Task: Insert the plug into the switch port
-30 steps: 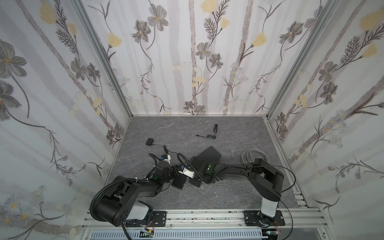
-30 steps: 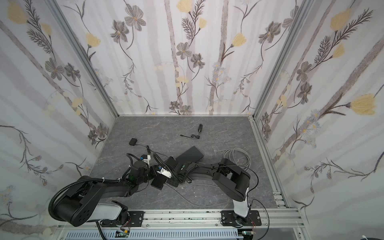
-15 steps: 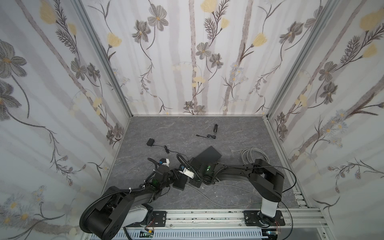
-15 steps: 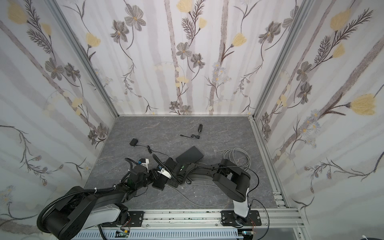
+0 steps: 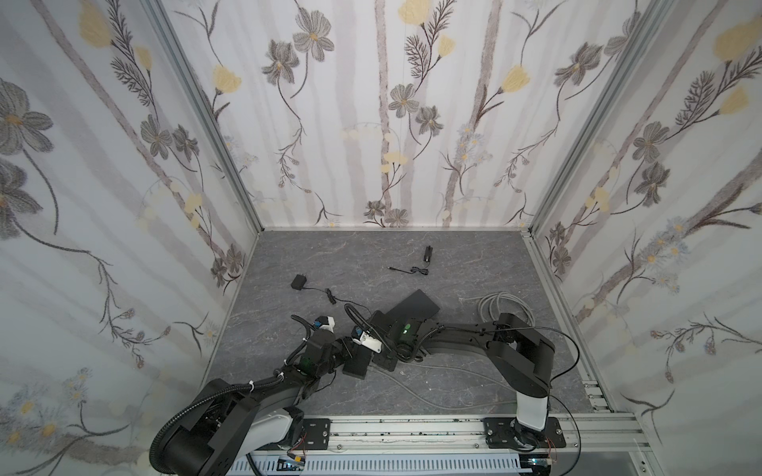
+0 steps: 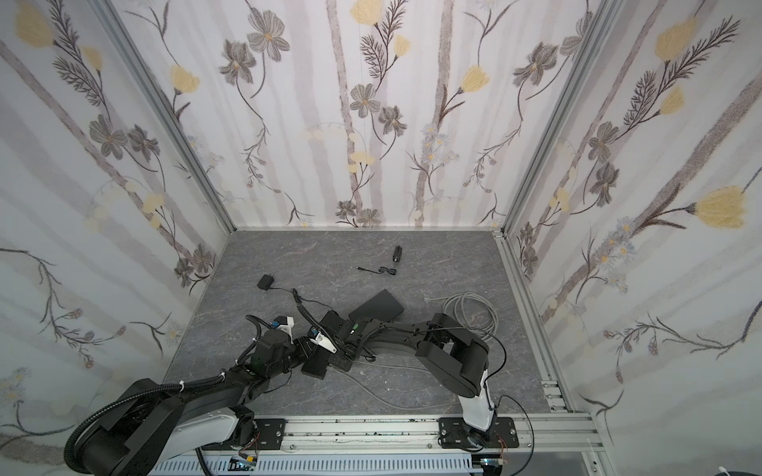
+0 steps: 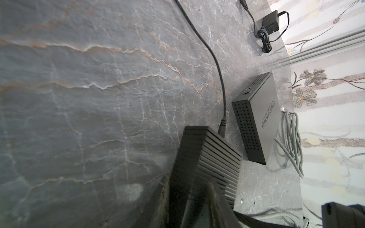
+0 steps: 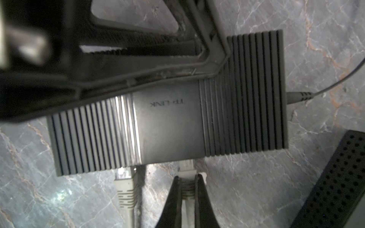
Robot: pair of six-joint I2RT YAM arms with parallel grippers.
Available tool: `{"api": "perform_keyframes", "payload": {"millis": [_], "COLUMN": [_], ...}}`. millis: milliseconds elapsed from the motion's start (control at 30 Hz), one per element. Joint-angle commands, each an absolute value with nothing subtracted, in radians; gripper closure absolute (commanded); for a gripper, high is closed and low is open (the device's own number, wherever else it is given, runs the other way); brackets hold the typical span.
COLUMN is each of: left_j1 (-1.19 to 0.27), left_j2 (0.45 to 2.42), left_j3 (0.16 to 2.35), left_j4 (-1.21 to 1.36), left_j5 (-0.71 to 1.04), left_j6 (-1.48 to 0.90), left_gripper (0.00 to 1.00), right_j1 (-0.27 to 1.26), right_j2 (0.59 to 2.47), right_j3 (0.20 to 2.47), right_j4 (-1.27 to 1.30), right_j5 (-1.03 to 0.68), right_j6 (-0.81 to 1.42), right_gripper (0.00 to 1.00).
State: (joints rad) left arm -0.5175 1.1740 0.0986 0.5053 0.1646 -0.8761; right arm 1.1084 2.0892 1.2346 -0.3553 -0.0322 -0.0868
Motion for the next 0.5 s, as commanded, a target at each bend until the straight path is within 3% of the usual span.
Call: {"api": "perform_keyframes", "payload": {"millis": [0,300,467], "left_j1": [-0.538,-0.538,-0.538], "left_j2": [1.178,1.171,1.17], "left_j3": [0.091,0.091,0.099], "left_j4": [0.299,0.288,0.283], "left_j5": [0.431,0.426,0.425], "left_j6": [-0.911,-0.91,-0.908], "left_gripper": [0.68,0.68,0.69], "right_j1": [1.118,1.118,1.124], "right_j2": [2.117,2.041,2.108], "right_j3": [1.25,1.262,1.292], "right_j4": [0.485,0.459,0.449], "right_j5": [-0.114,-0.092,-0.11], "right_j6": [-0.053,-0.076,-0.057], "right_gripper": [1.0,1.0,1.0]}}
